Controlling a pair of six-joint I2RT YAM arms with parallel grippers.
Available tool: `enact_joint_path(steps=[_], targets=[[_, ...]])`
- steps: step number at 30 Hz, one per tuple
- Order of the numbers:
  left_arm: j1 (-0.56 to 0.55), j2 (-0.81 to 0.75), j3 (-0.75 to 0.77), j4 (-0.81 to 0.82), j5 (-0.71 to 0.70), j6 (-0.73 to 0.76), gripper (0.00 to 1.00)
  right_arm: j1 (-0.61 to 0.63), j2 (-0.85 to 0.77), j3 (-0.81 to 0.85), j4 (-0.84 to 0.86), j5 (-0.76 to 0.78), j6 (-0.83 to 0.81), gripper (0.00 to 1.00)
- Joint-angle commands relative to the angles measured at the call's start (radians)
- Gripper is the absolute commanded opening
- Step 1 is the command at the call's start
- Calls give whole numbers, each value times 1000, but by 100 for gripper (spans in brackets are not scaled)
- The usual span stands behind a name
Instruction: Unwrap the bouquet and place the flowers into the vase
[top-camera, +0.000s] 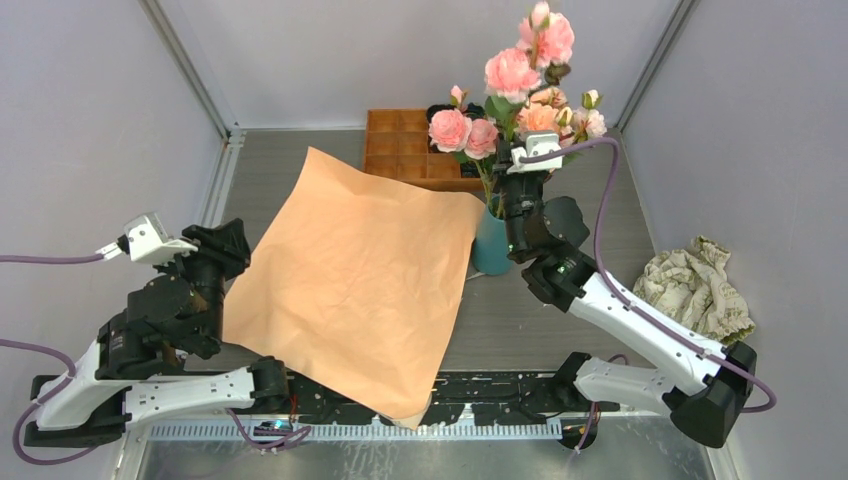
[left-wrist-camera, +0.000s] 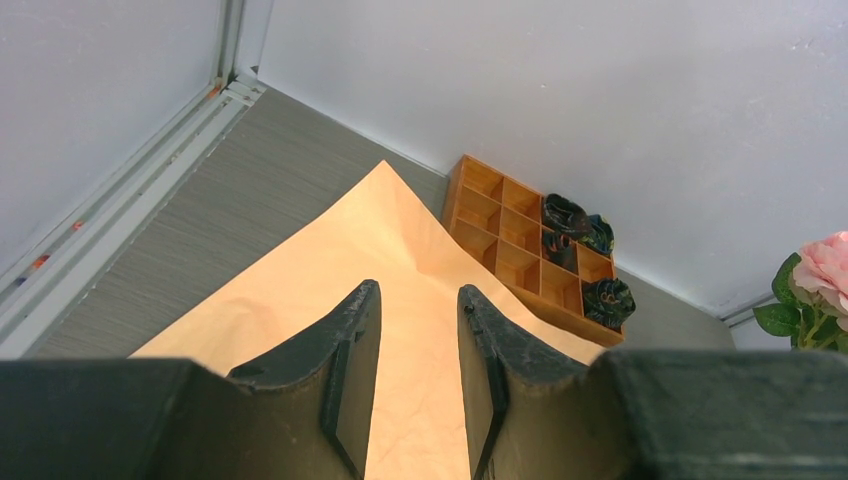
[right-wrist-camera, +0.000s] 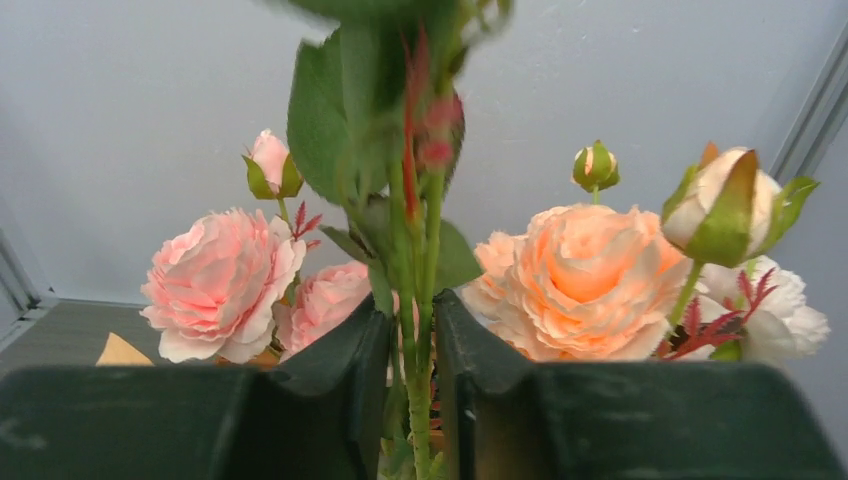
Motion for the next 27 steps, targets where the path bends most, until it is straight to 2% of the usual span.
enact_joint_path(steps=[1,5,8,11,21,27], targets=[[-2,20,2,50,-28,-6,35,-1,-60,-10,40,-6,45,35],[-1,26,3,55,-23,-3,36,-1,-84,-26,16,-8,57,58],[-2,31,3,59,-20,-1,36,-1,-107,-31,-22,-14,76,83],[-1,35,2,61,-18,-3,36,0,-123,-39,-37,-16,86,98],[-1,37,1,64,-14,-1,36,0,-142,-49,-74,2,106,99],[-1,36,1,70,-18,3,36,0,-185,-65,-178,13,176,99]])
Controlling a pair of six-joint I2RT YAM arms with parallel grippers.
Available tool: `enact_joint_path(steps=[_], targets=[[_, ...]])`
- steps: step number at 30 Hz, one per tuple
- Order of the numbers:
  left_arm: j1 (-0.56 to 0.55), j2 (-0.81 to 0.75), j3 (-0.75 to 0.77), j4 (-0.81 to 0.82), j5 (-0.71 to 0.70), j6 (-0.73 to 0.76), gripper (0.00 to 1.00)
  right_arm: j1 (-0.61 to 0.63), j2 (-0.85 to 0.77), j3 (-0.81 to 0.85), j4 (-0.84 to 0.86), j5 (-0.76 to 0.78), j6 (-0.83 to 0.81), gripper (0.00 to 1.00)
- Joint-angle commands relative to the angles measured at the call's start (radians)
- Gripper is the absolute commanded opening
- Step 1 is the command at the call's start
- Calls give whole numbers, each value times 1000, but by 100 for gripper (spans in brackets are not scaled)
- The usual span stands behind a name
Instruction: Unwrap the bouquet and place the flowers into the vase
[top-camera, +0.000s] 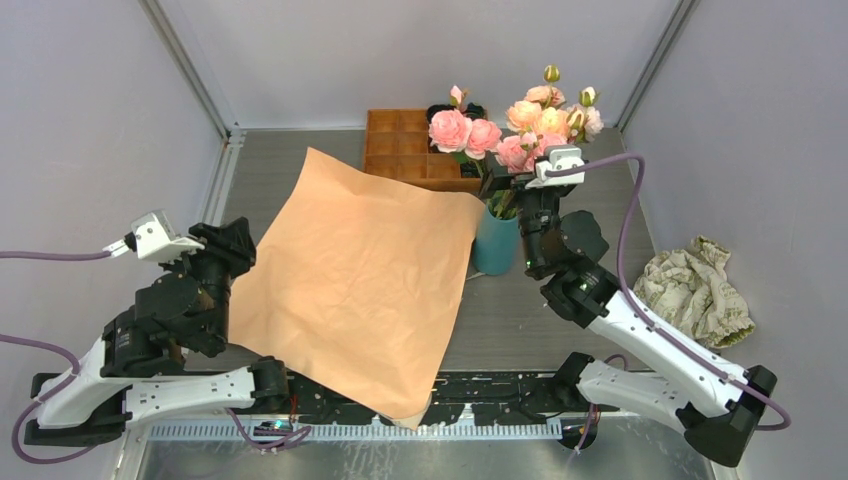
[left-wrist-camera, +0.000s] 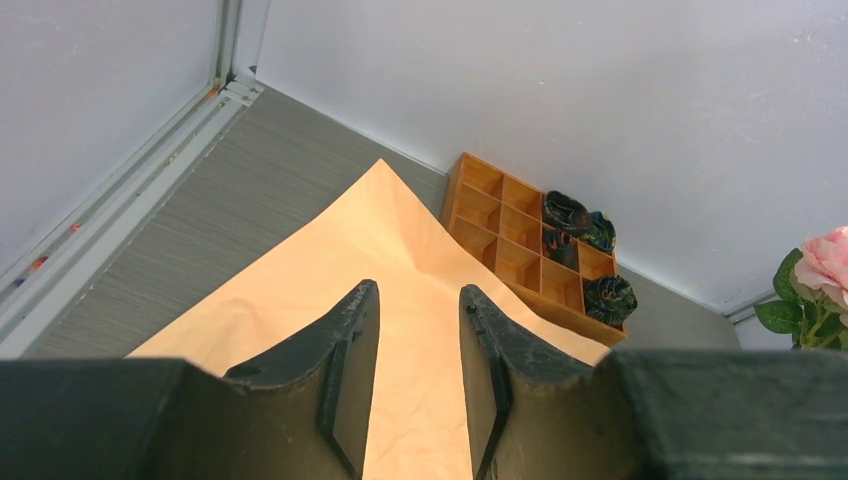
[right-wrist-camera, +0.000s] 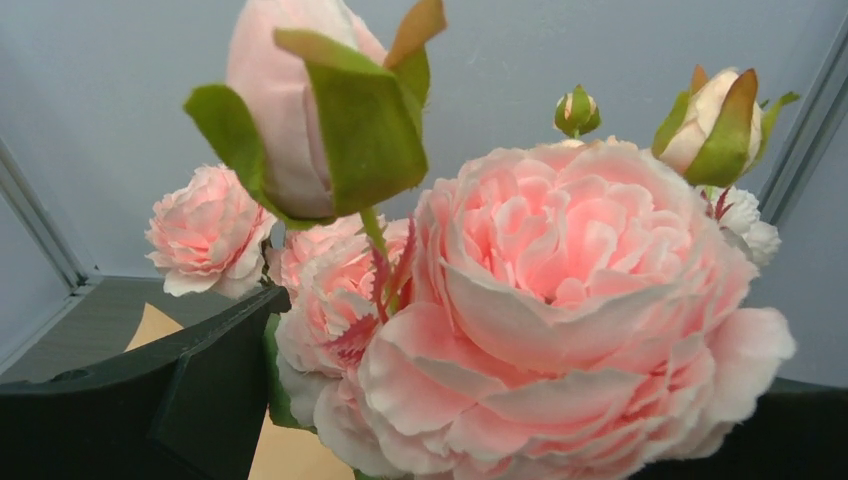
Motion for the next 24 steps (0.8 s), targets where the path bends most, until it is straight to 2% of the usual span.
enact_joint_path(steps=[1,13,19,24], targets=[[0,13,-1,60,-19,3,37,0,-57,-15,-70,24,80,100],[-1,28,-12,90,-22,36,38,0,-126,-53,-521,52,434,100],[-2,-5,-31,91,-18,34,38,1,-103,-65,-635,-5,528,100],[-1,-35,-40,78,-18,30,38,1,-113,-104,-660,-62,595,100]])
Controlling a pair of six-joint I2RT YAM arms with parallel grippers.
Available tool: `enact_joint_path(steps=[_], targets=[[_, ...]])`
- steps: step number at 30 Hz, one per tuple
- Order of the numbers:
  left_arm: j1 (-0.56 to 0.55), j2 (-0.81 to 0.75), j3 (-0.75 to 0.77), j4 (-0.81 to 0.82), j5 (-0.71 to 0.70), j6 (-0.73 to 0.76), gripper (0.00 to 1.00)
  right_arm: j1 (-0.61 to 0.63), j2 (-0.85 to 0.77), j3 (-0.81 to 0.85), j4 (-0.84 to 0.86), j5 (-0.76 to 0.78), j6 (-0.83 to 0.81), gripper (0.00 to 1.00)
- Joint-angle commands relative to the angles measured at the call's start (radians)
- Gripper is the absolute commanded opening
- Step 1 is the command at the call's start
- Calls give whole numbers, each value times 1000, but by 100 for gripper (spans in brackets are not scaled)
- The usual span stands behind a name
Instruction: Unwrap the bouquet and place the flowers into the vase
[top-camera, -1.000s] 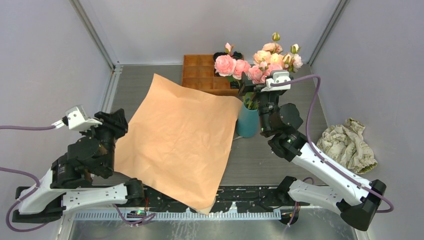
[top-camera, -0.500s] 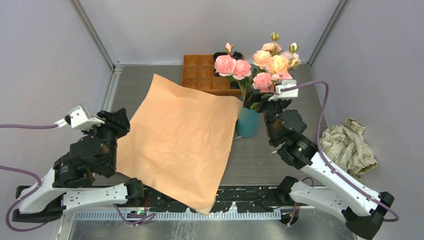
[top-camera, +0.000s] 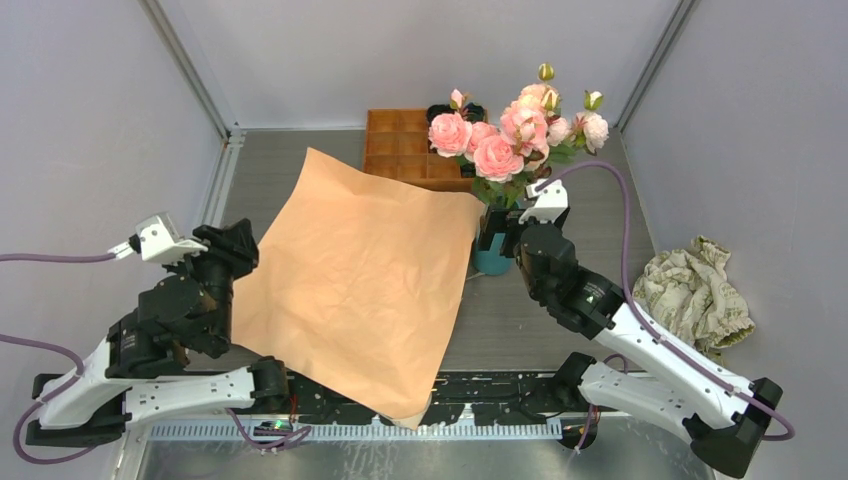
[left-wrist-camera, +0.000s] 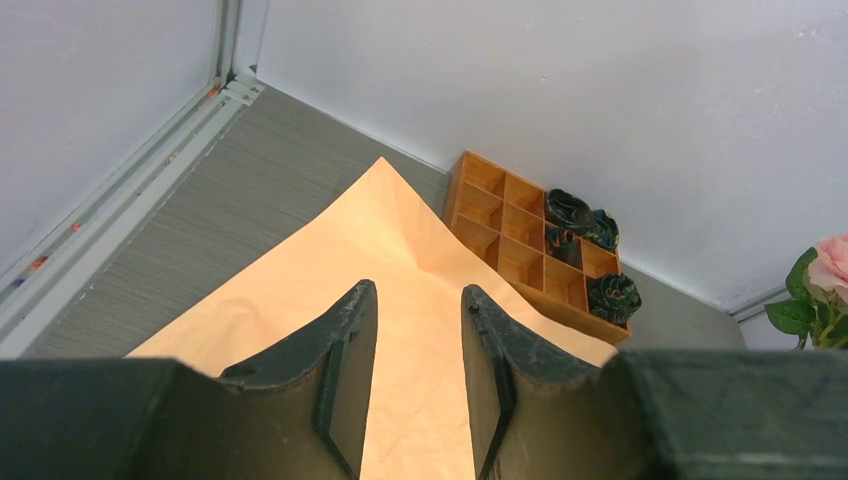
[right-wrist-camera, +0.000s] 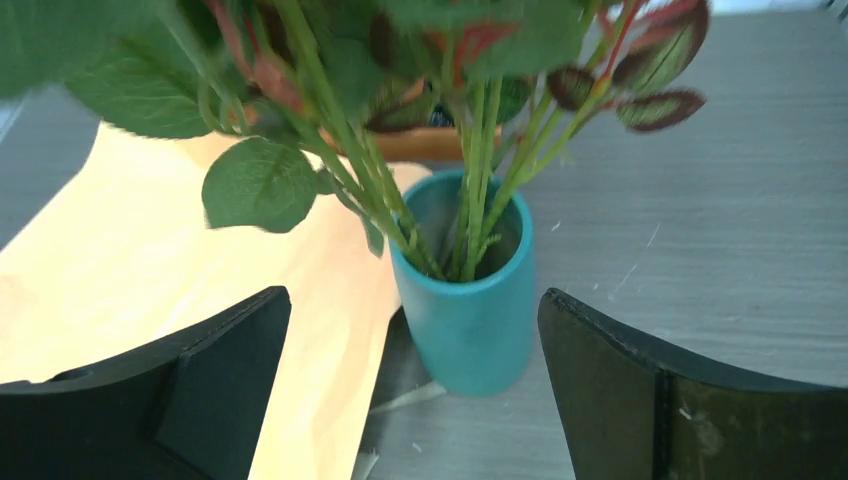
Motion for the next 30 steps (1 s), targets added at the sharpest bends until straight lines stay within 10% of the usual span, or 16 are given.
enact_joint_path(steps=[1,18,30], targets=[[-1,-32,-4,30,-21,-2,38,0,-25,-25,-51,-45,101,99],[-2,-29,-12,22,-27,-6,38,1,-344,-73,-297,-13,216,100],[-1,-22,5,14,-11,-6,38,2,-395,225,-638,393,336,99]])
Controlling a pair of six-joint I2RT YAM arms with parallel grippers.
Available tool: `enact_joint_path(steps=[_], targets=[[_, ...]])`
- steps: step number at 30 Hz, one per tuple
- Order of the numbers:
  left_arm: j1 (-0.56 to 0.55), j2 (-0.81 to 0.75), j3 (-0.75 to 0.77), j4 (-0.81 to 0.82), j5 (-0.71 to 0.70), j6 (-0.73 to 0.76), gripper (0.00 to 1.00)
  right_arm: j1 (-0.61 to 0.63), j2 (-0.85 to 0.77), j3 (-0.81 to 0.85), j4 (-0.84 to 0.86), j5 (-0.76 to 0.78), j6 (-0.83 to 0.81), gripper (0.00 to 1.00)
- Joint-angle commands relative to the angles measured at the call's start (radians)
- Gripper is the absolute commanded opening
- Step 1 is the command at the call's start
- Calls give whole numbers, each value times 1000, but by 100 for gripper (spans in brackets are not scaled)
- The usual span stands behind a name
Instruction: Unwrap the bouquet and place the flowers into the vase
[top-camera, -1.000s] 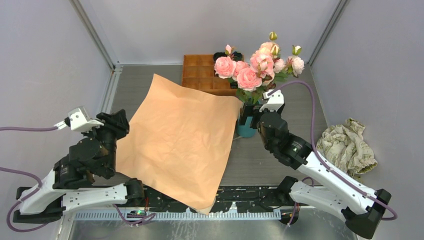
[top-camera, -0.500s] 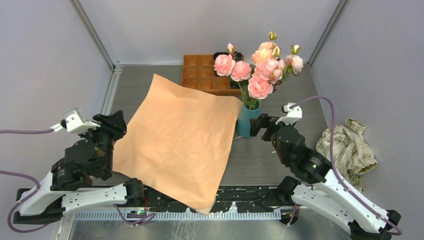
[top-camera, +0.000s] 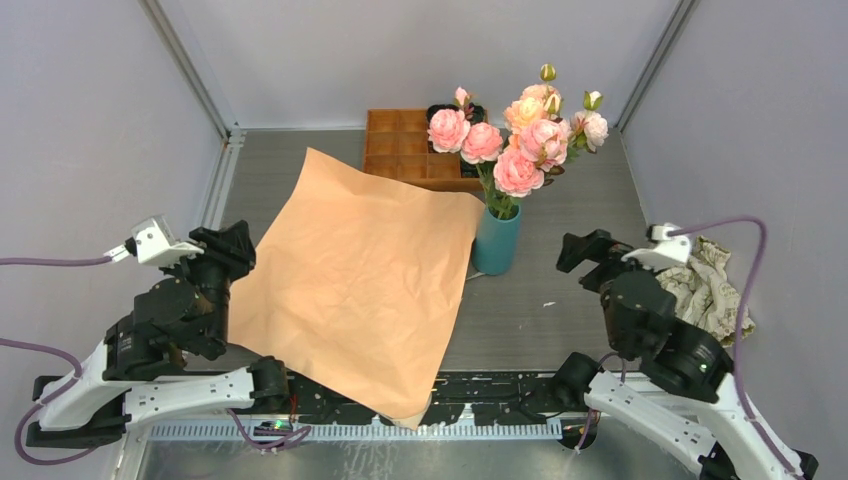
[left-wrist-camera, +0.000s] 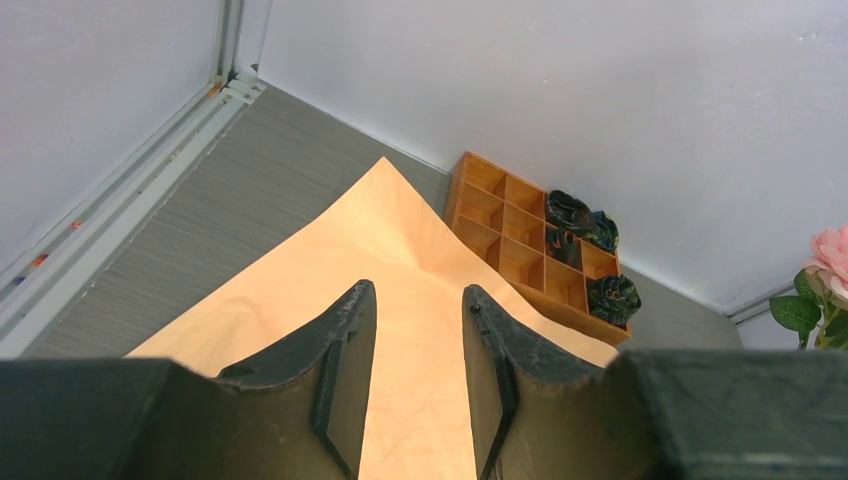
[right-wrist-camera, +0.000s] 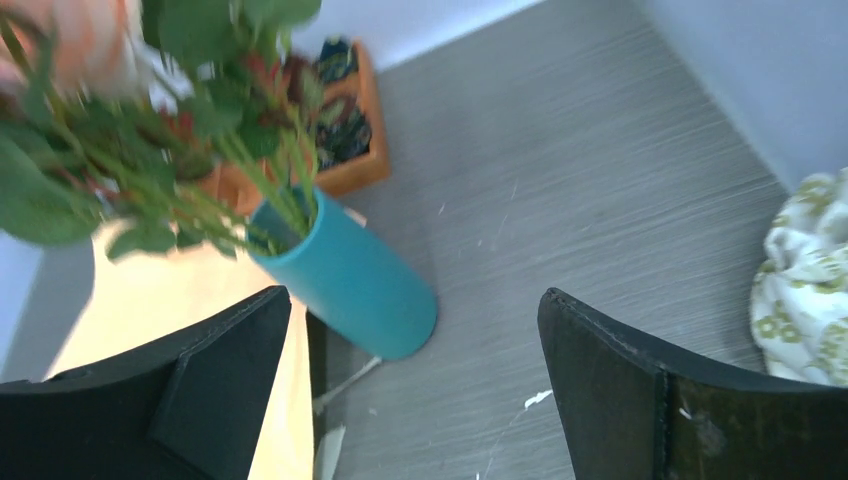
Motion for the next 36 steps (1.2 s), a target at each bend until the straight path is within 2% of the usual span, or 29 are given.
enact_joint_path(steps=[1,6,13,20,29,31,34,36], targets=[[-1,17,22,15,-9,-5,38,1,-1,192,-116,241,54,99],[-1,18,33,7,-4,-5,38,1,-51,258,-167,355,67,100],[-2,9,31,4,-5,-6,38,1,-180,258,-151,371,27,100],[-1,12,35,-6,-10,-11,38,0,-237,272,-195,398,41,99],[-1,1,33,-35,-13,-38,38,1,-259,268,-216,434,58,99],[-1,-2,29,-36,-14,-39,38,1,-231,276,-227,444,38,99],[-1,-2,29,-37,-16,-39,38,1,-156,322,-322,463,108,100],[-1,-4,30,-41,-16,-42,38,1,-141,323,-322,461,116,99]])
